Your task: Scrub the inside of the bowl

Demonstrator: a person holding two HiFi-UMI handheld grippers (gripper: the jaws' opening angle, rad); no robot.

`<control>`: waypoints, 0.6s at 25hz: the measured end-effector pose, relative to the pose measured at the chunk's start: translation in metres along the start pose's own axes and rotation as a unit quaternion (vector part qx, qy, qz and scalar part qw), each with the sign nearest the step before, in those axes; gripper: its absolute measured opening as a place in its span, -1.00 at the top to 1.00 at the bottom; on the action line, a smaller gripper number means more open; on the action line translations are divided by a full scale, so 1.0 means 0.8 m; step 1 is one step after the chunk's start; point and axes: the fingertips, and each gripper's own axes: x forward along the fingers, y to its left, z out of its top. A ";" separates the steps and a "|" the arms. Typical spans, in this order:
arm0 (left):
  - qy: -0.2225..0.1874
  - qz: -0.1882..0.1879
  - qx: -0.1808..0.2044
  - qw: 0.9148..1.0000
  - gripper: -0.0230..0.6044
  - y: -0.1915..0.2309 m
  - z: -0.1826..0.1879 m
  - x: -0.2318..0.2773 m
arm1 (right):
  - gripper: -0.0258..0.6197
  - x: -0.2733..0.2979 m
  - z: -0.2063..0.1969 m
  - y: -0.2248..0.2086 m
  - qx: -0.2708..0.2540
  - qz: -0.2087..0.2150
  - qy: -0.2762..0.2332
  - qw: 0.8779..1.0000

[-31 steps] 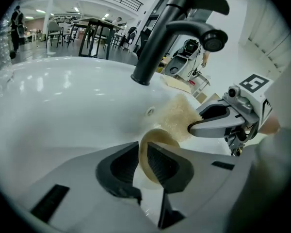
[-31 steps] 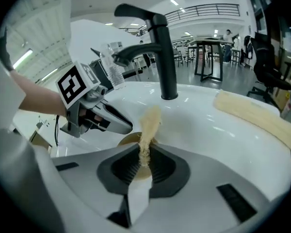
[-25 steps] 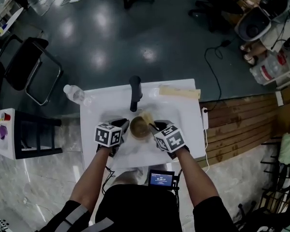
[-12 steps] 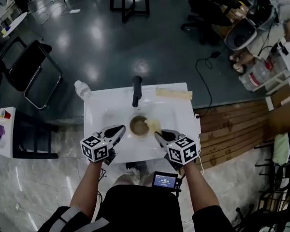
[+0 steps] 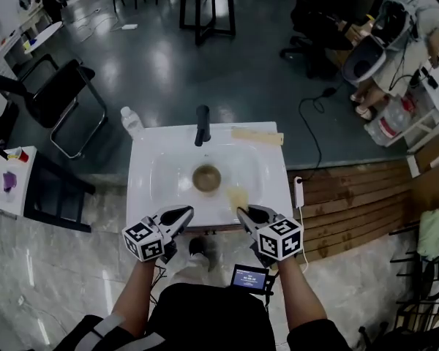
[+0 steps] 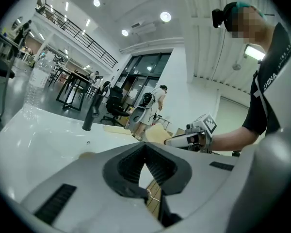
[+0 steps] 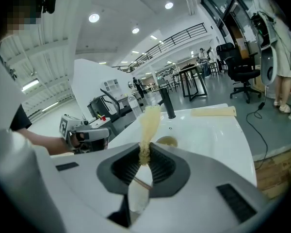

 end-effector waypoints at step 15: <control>0.012 0.045 0.026 0.999 0.92 -0.201 -0.106 -0.049 | 0.80 -0.170 -0.110 0.058 -0.026 0.016 -0.040 0.999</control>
